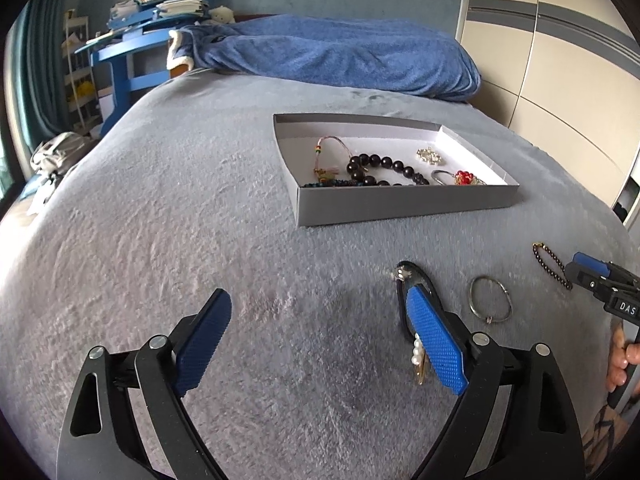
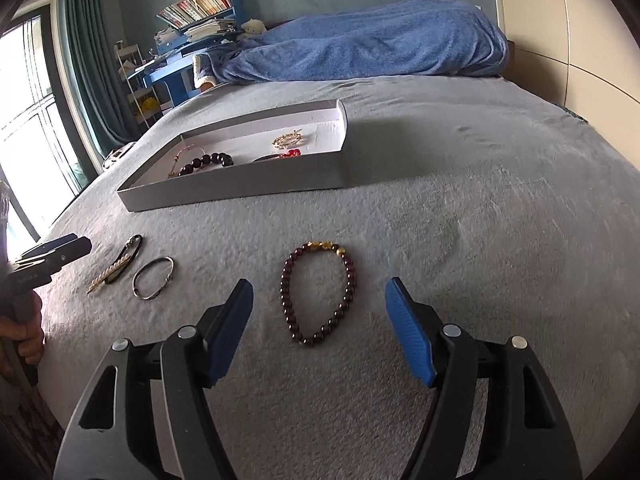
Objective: Organize jewelry
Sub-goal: 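Move left tool to pearl bar brooch while right tool approaches dark red bead bracelet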
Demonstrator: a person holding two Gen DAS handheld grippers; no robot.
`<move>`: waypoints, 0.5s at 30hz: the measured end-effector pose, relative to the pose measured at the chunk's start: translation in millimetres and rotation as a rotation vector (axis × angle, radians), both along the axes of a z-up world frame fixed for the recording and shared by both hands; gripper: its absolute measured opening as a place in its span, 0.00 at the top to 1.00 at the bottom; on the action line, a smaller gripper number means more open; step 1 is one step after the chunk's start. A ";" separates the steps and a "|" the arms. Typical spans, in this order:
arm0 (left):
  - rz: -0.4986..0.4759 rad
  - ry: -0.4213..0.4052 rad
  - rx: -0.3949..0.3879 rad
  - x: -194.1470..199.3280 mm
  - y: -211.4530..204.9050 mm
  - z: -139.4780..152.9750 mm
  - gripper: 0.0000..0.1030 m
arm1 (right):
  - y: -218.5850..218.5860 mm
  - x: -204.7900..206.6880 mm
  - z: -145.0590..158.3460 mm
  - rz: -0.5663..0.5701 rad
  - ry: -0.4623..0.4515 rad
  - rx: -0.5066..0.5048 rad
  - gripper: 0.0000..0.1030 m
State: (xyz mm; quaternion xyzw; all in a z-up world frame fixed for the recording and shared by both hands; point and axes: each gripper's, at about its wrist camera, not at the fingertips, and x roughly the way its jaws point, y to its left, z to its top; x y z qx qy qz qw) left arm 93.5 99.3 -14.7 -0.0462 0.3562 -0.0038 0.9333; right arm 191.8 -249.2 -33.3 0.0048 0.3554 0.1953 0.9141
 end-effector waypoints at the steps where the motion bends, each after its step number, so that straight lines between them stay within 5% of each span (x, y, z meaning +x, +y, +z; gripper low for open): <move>1: 0.001 0.000 0.002 -0.3 -0.4 -0.3 0.13 | 0.8 -0.5 -0.4 0.001 -0.001 -0.004 0.33; 15: -0.011 -0.002 0.015 -2.1 -5.0 -0.9 0.13 | 2.0 -1.5 -2.0 0.003 -0.003 -0.016 0.33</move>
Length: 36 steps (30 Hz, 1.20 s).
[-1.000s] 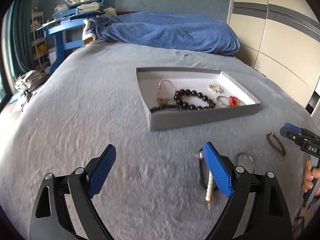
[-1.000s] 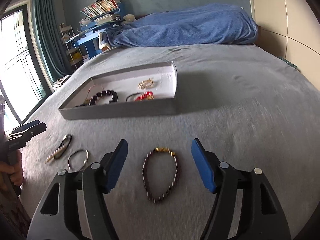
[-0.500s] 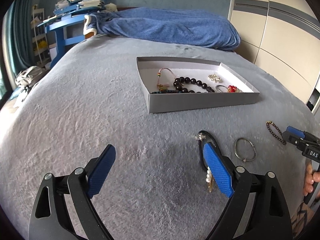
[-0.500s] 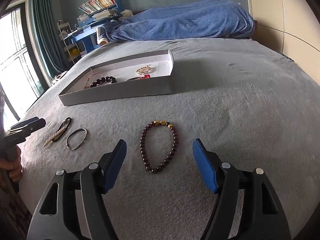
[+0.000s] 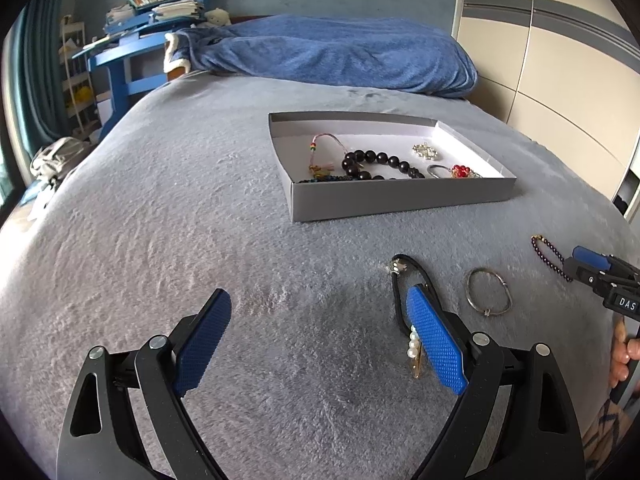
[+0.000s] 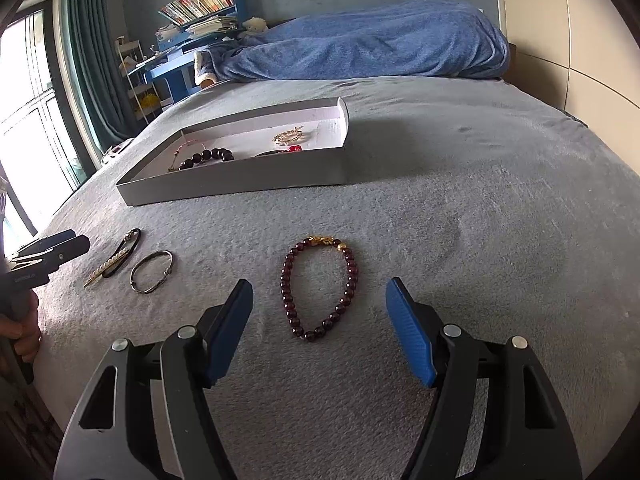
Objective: Organize jewelry
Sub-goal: 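Move left tool to pearl bar brooch while right tool approaches dark red bead bracelet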
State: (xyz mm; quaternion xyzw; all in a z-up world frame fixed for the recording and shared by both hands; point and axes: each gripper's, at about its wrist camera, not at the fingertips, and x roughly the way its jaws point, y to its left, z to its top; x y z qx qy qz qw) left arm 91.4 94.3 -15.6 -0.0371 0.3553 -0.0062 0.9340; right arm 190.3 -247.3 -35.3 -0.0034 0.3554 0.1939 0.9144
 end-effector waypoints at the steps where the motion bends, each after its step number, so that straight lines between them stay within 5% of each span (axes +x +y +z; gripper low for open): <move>1: -0.001 0.000 0.000 0.1 0.0 0.0 0.13 | 0.0 0.1 0.0 -0.001 0.001 0.000 0.33; 24: -0.050 0.006 0.037 -2.6 -15.9 0.9 0.13 | 2.2 1.6 -5.0 0.005 0.014 -0.023 0.36; 36: -0.084 0.031 0.023 2.7 -22.4 0.7 0.14 | 2.3 4.7 -10.6 0.012 0.041 -0.027 0.59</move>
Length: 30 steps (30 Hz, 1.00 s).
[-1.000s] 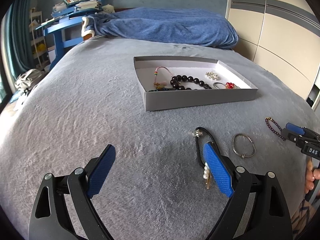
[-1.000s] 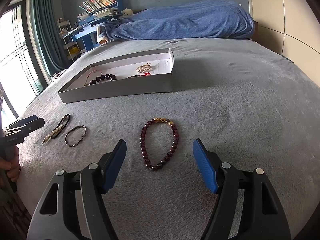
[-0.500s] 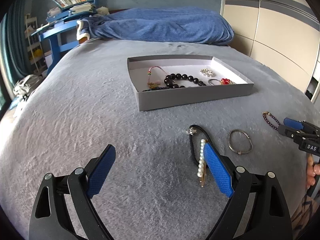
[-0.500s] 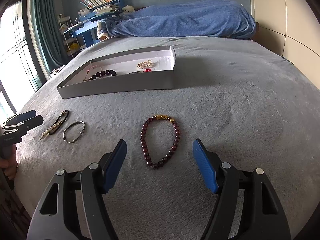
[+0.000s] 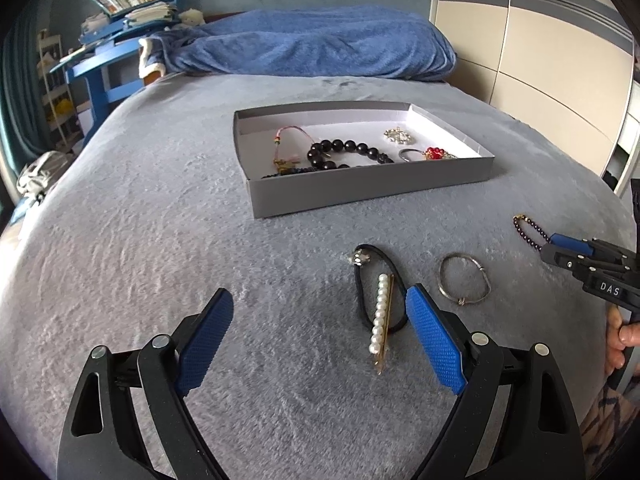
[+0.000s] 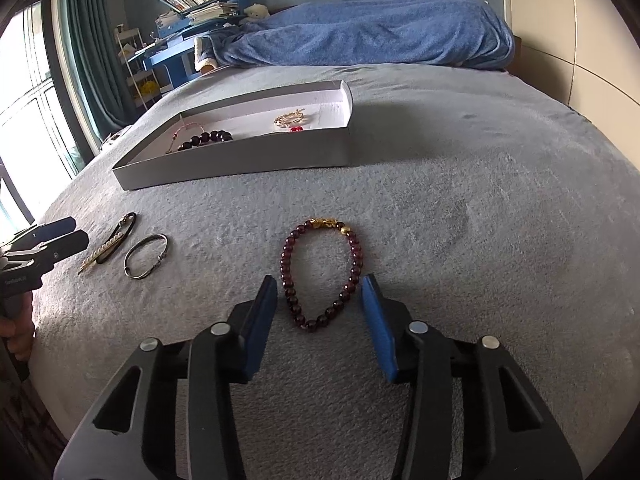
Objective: Organize jewelry
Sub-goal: 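Move left tool to pearl bar brooch while right tool approaches dark red bead bracelet, then grasp pearl bar brooch with left tool while right tool grasps dark red bead bracelet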
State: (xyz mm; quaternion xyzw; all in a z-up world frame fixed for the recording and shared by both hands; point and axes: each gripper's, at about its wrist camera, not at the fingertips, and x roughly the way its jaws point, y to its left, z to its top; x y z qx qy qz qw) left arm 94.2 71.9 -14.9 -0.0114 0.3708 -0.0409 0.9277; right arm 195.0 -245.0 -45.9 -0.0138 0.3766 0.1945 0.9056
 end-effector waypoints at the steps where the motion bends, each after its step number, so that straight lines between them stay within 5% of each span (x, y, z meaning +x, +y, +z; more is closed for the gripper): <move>1: -0.005 0.001 -0.006 1.0 -0.8 0.4 0.14 | -0.6 -0.1 0.0 -0.001 0.000 0.002 0.60; 17: -0.081 0.006 -0.001 -2.5 -21.4 1.7 0.16 | -17.9 0.8 5.8 -0.079 -0.016 0.063 0.62; 30: -0.073 0.072 0.026 26.8 -31.0 -2.6 0.24 | -5.3 11.2 -4.0 -0.061 0.037 -0.016 0.82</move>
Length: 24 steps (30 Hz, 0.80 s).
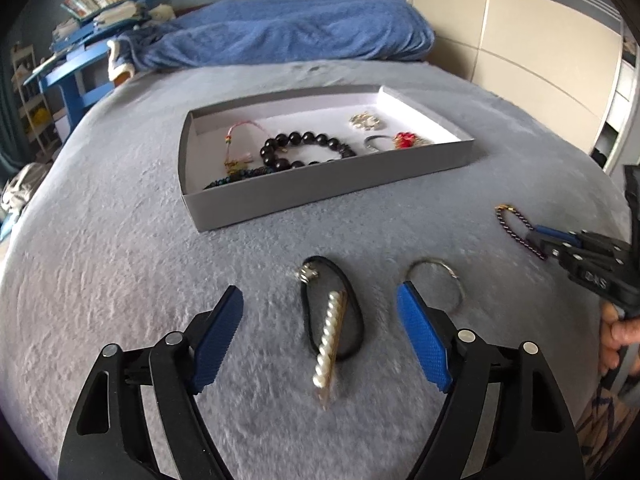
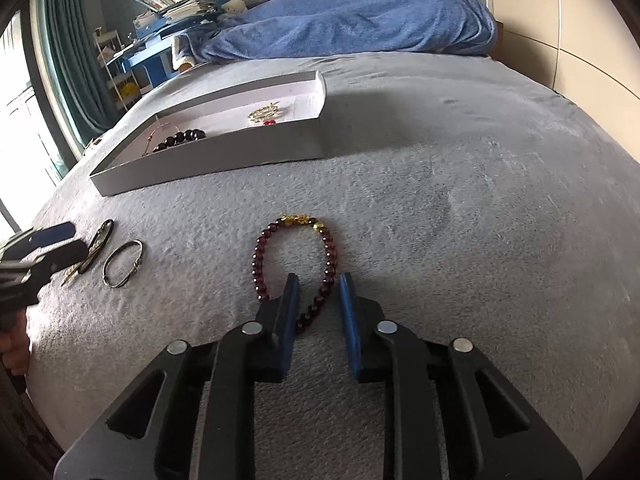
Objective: Organize jewelry
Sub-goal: 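Grasp pearl bar brooch with left tool while right tool grasps dark red bead bracelet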
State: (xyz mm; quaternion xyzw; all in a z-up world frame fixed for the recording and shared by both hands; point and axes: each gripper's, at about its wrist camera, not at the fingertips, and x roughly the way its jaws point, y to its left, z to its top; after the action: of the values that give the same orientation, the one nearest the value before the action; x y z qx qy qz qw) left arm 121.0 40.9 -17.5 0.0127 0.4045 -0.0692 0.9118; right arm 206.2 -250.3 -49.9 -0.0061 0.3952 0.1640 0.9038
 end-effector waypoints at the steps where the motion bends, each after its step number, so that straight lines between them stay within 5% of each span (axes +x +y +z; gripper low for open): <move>1: 0.002 0.009 0.001 3.4 -0.2 -0.8 0.25 | -0.2 0.0 -0.5 0.001 0.000 0.001 0.82; 16: -0.006 0.065 -0.037 -20.0 10.6 -8.9 0.56 | -3.9 0.2 -1.4 0.004 0.003 0.025 0.86; 21: -0.032 0.066 -0.024 -24.5 7.2 -10.0 0.88 | -0.3 -1.3 -1.7 0.021 -0.002 0.017 0.94; 24: -0.036 0.051 -0.040 -28.1 7.9 -7.9 0.93 | 1.6 -2.8 -0.9 0.029 -0.011 0.010 0.94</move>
State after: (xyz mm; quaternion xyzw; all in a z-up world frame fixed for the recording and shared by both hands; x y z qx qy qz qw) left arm 92.9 48.8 -25.4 0.0001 0.4260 -0.0939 0.8998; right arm 203.4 -248.6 -50.8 -0.0081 0.3893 0.1792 0.9035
